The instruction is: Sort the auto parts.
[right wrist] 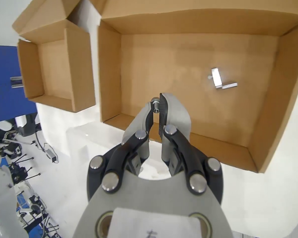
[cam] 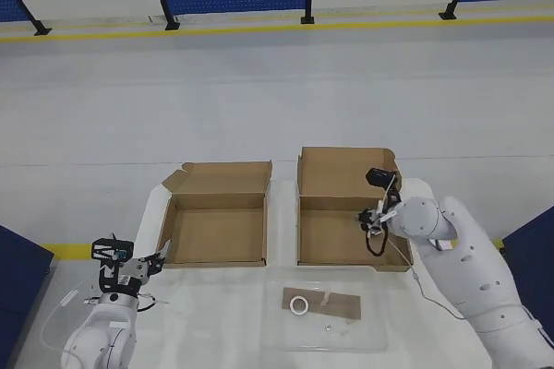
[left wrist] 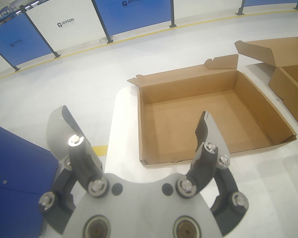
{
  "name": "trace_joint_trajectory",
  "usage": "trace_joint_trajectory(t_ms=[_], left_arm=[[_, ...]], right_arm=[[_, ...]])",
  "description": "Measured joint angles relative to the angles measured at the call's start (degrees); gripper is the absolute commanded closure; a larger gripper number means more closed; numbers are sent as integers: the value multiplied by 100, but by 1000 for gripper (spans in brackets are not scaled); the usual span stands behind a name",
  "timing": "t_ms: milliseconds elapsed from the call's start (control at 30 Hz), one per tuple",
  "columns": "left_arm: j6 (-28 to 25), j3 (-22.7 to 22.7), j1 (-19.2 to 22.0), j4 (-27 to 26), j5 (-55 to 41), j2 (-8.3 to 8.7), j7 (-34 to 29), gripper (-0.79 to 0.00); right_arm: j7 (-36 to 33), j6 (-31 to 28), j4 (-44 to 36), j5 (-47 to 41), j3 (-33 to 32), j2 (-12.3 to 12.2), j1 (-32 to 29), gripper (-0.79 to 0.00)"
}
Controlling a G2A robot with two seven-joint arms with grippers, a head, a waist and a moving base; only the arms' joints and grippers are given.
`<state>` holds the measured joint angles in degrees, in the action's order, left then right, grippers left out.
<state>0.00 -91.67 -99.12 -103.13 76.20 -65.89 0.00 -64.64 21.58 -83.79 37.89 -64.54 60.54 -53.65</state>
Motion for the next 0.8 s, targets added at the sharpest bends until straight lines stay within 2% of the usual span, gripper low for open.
trace_joint_trajectory(t_ms=[233, 433, 800], left_arm=[[0, 0, 0, 0, 0, 0, 0, -785], [0, 0, 0, 0, 0, 0, 0, -785], [0, 0, 0, 0, 0, 0, 0, -785]], right_arm=[[85, 122, 1398, 217, 996, 333, 935, 0], [192, 101, 2403, 112, 1644, 651, 1414, 0], [371, 29, 2606, 173, 1787, 718, 1345, 0]])
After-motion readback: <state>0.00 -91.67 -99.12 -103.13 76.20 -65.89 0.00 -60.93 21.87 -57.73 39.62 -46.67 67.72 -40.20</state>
